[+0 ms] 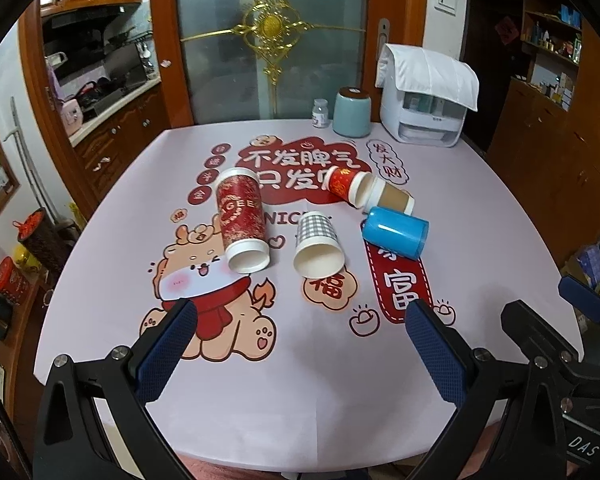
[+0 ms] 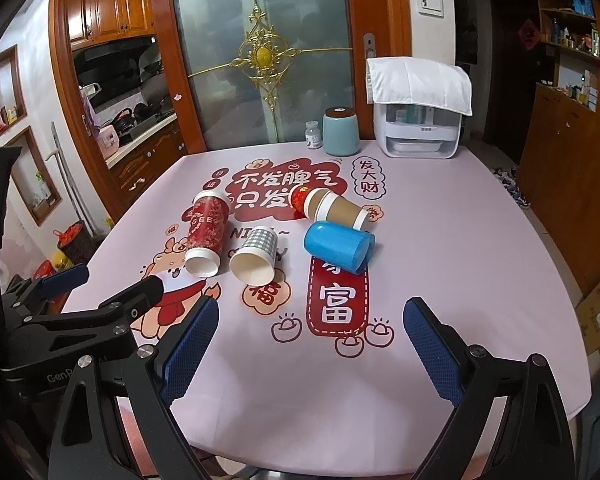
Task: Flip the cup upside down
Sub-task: 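Move the right gripper to the blue cup and close on it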
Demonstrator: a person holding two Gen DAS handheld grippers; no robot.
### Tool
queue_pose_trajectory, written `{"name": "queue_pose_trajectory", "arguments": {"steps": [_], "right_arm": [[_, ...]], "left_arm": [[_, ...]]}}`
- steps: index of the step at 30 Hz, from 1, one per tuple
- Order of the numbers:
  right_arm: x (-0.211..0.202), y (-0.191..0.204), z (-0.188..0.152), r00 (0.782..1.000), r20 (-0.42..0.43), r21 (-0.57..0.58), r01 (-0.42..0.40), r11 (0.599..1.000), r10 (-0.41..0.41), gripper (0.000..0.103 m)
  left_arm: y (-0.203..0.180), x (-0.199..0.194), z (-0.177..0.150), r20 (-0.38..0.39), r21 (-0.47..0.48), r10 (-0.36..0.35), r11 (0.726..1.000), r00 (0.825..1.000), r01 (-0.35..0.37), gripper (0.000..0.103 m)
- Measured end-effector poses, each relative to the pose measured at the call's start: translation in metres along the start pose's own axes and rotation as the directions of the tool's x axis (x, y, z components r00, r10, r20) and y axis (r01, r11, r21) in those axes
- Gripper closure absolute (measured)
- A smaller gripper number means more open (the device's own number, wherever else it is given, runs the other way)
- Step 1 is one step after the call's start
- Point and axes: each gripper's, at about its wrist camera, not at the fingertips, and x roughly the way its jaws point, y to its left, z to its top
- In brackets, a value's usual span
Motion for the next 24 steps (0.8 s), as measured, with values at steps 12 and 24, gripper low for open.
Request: {"name": "queue_pose_trajectory", "arguments": {"steps": [12, 24], "right_arm": [[0.033, -0.015, 0.05, 1.0, -0.019, -0.073, 0.012, 0.997, -0.014, 0.008], [0.168, -0.053, 0.139, 0.969, -0.238, -0.158, -0.107, 0.982, 0.067, 0.009]], "left_arm": [[0.003, 0.024, 0.048, 0.02, 0.059, -0.014, 0.998, 1.0, 0.013, 0.001], [0.009, 0.102, 0.101, -0.053, 0.1, 0.034, 0.995, 0.998, -0.029, 0.001]]}}
